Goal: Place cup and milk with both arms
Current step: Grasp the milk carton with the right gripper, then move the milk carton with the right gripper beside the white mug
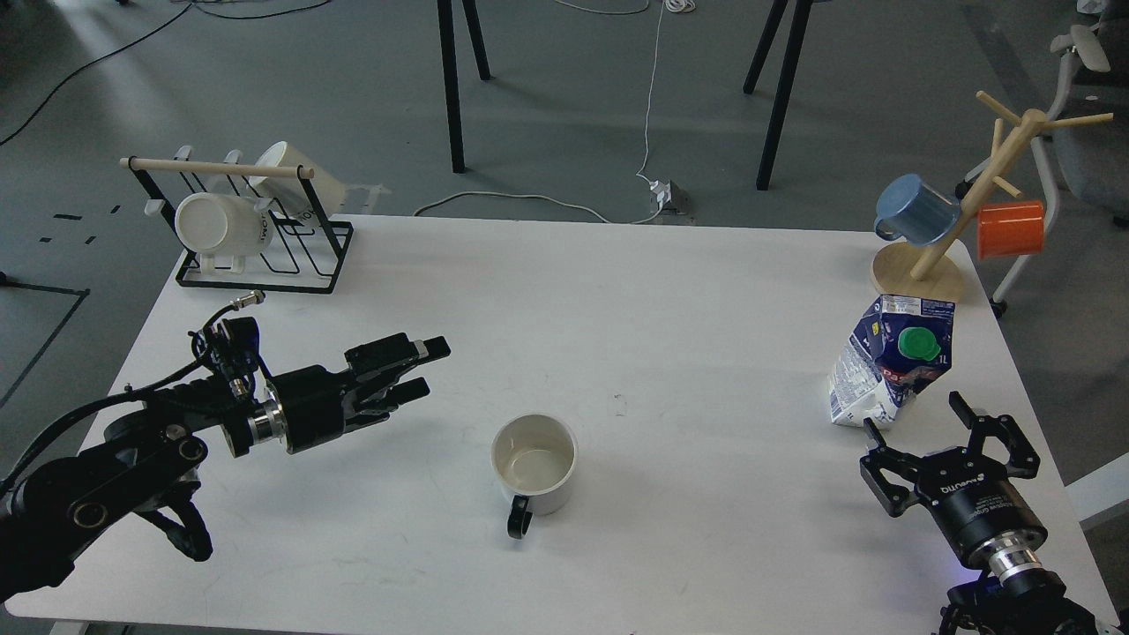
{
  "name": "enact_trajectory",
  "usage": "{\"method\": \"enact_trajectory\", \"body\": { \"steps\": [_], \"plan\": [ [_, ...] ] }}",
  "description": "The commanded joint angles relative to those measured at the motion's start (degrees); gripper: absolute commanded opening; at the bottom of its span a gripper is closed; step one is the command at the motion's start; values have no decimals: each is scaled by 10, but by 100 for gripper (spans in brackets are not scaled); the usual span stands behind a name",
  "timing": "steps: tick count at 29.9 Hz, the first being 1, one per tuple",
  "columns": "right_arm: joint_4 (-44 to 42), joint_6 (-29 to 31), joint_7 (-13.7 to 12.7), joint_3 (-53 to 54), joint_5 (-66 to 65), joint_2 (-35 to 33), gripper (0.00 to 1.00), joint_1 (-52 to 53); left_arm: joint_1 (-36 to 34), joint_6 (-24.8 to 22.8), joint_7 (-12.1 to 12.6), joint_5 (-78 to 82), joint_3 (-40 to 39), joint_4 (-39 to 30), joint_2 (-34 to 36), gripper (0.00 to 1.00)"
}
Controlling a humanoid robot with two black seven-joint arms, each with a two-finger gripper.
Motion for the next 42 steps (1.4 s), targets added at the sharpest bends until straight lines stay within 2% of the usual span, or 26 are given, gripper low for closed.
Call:
{"method": "enact_trajectory", "body": {
  "steps": [1, 14, 19, 21, 24, 27, 33, 42],
  "plan": [
    [-13, 0, 0, 0, 1, 5, 98, 13, 2, 4, 0, 5, 0, 0, 0, 99],
    [-83, 0, -1, -6, 1, 53, 98, 66, 17, 6, 0, 5, 0, 0, 3, 99],
    [-115, 0, 0, -7, -4, 74, 96, 73, 23, 20, 0, 5, 0, 1, 3, 99],
    [-121, 0, -1, -7, -8, 78, 88, 72, 24, 21, 0, 5, 0, 1, 3, 99],
    [-124, 0, -1, -7, -18, 79, 54, 72, 24, 22, 0, 5, 0, 3, 3, 99],
    [-124, 0, 0, -7, -20, 78, 42, 71, 24, 26, 0, 5, 0, 7, 1, 99],
    [-122, 0, 2, -7, -20, 80, 36, 70, 24, 28, 0, 5, 0, 9, 1, 99],
    [-108, 0, 2, -7, -21, 80, 32, 67, 25, 33, 0, 5, 0, 18, 1, 99]
  ]
}}
